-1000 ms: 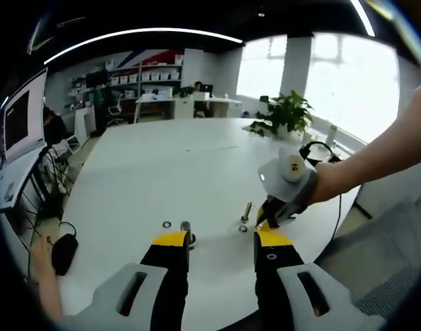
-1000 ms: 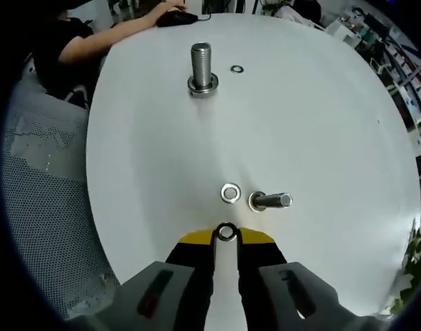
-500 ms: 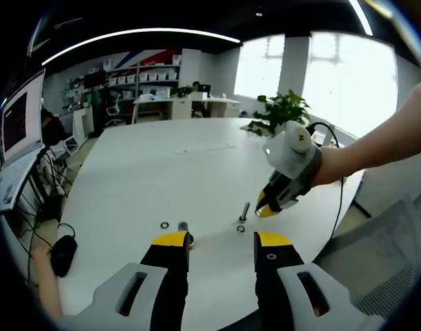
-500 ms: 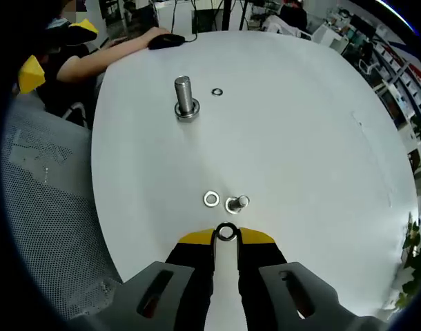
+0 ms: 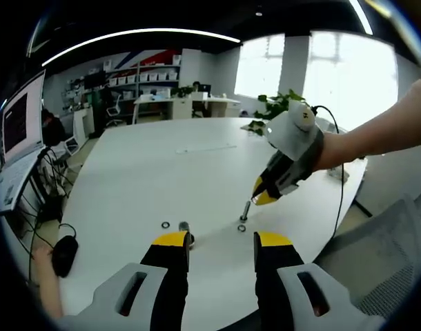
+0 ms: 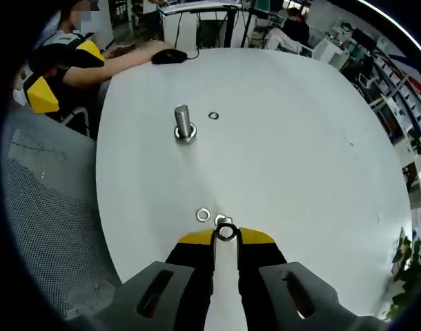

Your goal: Place the washer onto the threaded stud by aligning its center hole with the stud, sliding it down to the base, and recovering from edge contact or off-axis alignment until the washer reaches the visible bottom stop.

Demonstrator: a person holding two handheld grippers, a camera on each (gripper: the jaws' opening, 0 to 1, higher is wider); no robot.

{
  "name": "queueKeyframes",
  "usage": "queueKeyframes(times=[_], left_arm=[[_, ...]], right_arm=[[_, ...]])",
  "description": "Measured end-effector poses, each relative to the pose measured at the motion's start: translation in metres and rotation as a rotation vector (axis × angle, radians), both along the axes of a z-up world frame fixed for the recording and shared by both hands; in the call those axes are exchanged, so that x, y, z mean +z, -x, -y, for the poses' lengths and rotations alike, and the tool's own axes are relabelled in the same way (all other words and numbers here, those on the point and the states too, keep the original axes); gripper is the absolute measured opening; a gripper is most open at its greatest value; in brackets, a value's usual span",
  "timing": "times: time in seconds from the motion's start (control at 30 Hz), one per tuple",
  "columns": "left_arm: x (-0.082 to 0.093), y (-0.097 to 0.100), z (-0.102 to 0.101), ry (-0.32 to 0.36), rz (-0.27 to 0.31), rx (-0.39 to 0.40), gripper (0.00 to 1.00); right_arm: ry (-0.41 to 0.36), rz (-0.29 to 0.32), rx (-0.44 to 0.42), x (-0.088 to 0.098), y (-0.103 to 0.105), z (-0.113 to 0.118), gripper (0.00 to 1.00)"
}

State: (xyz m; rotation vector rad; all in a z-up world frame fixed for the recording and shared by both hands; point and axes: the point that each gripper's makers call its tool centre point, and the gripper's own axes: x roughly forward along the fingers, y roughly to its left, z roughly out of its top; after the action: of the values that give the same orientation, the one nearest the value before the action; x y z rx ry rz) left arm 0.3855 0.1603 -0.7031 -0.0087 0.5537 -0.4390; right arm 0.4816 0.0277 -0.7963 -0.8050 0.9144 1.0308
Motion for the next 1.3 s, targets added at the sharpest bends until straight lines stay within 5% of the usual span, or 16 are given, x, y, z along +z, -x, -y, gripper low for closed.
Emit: queueKeyframes(times=[1.3], left_arm=[[-0.004,0.000,-0.002,0.005,-0.016,0.011,0.36]], right_arm=[[0.078,-0.059,0.038,-0.028,-0.005,-0.005,0.13]])
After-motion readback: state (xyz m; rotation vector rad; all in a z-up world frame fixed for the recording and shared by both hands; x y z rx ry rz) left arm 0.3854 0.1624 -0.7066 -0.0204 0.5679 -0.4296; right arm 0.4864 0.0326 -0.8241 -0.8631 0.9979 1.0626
